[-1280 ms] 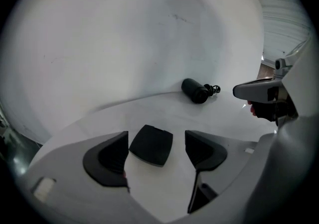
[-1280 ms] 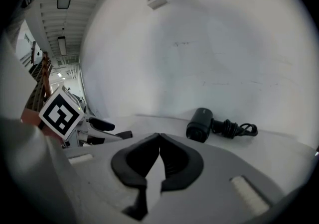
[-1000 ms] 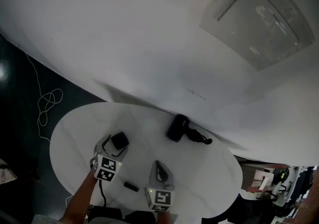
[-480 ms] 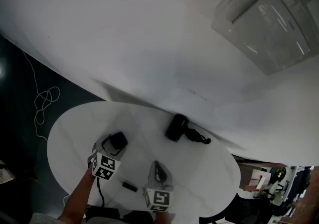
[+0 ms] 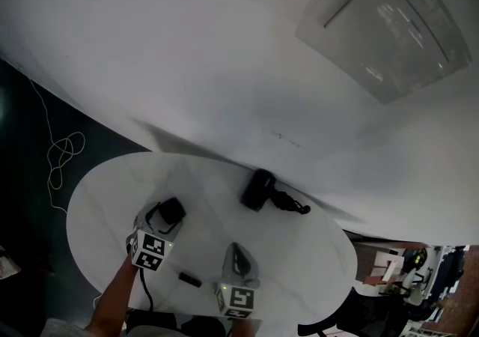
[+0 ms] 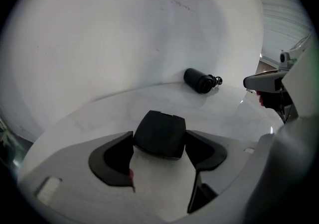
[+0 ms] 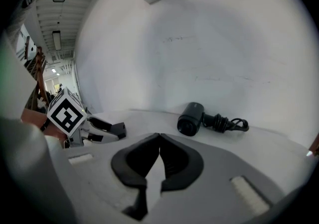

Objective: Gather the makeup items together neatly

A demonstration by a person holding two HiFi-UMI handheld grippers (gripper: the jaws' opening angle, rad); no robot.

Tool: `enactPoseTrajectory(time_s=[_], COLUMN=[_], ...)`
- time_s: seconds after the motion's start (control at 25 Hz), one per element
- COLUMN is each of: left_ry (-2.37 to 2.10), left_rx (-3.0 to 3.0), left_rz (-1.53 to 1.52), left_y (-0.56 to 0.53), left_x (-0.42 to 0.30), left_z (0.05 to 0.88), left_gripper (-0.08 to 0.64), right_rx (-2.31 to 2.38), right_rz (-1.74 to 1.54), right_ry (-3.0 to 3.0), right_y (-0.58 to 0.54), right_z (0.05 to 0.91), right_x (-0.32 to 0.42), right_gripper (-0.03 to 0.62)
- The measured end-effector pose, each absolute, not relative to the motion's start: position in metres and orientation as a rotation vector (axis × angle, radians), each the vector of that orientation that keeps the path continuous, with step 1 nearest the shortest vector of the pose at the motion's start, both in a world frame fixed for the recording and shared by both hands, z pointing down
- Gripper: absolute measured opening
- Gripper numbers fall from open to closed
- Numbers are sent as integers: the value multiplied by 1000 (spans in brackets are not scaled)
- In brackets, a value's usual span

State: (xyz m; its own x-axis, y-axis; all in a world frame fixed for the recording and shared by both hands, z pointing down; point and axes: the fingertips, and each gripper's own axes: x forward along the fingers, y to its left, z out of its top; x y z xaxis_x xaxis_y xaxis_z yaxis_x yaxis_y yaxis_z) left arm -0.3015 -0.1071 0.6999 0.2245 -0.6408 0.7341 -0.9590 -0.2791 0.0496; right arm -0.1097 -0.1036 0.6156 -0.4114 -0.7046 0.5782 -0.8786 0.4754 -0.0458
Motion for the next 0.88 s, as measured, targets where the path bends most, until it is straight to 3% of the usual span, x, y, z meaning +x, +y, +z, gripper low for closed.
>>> enactPoseTrajectory(time_s=[0.88], left_ry=[-1410], left_rx=[2292], left_rz=[768], left_y=[-92], left_x=[-188], left_z=[615], left_gripper=[339], right_rx=[1561], right_rz=[415], right_ry=[-2173], right_y=[-63], right_z=[569], right_x=[-1], right_gripper=[5])
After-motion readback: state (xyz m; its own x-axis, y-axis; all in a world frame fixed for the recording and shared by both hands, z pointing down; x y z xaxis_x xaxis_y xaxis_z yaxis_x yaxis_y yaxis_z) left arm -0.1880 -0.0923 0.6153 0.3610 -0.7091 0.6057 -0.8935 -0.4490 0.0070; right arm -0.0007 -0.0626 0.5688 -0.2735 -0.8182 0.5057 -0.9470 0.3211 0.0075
